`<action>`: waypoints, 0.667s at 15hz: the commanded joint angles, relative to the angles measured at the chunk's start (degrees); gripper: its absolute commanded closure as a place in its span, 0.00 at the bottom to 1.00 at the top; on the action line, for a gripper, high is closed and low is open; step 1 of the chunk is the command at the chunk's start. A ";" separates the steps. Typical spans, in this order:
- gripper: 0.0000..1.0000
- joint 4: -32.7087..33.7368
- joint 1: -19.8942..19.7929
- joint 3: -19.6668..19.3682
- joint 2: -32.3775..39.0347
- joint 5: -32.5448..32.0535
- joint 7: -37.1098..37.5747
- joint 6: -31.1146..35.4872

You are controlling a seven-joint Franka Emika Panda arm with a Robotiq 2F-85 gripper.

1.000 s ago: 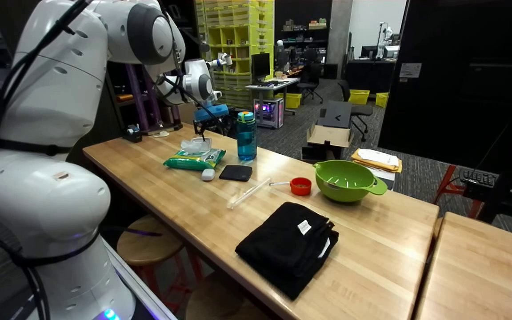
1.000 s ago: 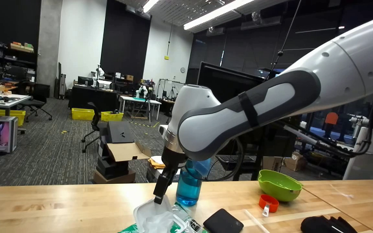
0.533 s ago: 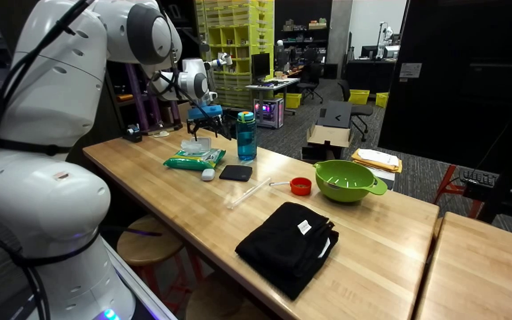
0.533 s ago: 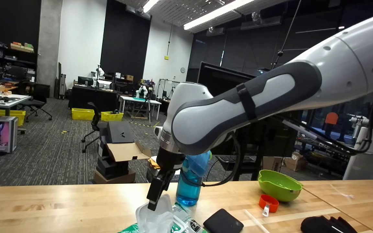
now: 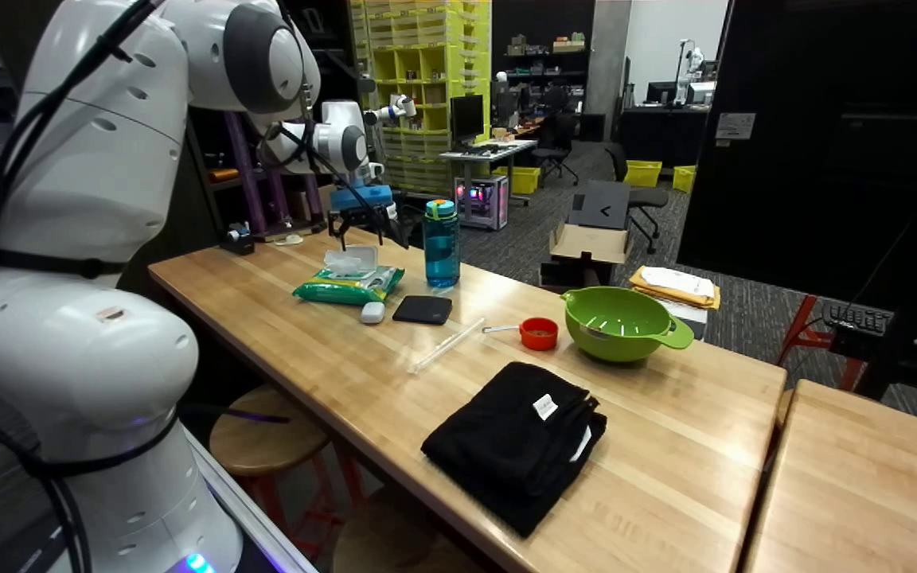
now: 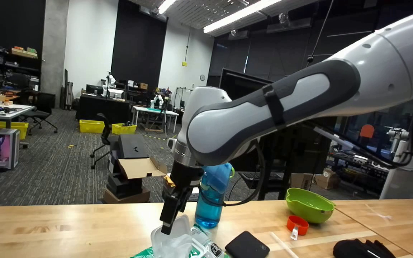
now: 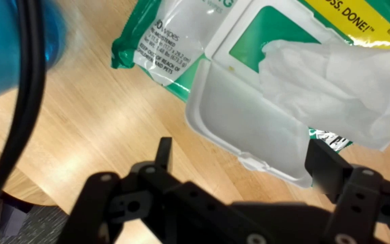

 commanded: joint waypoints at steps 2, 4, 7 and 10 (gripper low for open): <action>0.00 -0.98 1.06 -0.55 -2.74 0.00 0.63 -2.17; 0.00 -1.17 1.25 -0.59 -3.36 -0.21 0.77 -2.37; 0.00 -1.35 1.29 -0.23 -4.23 0.18 0.40 -2.92; 0.00 -1.69 1.17 0.22 -4.85 1.11 0.09 -3.28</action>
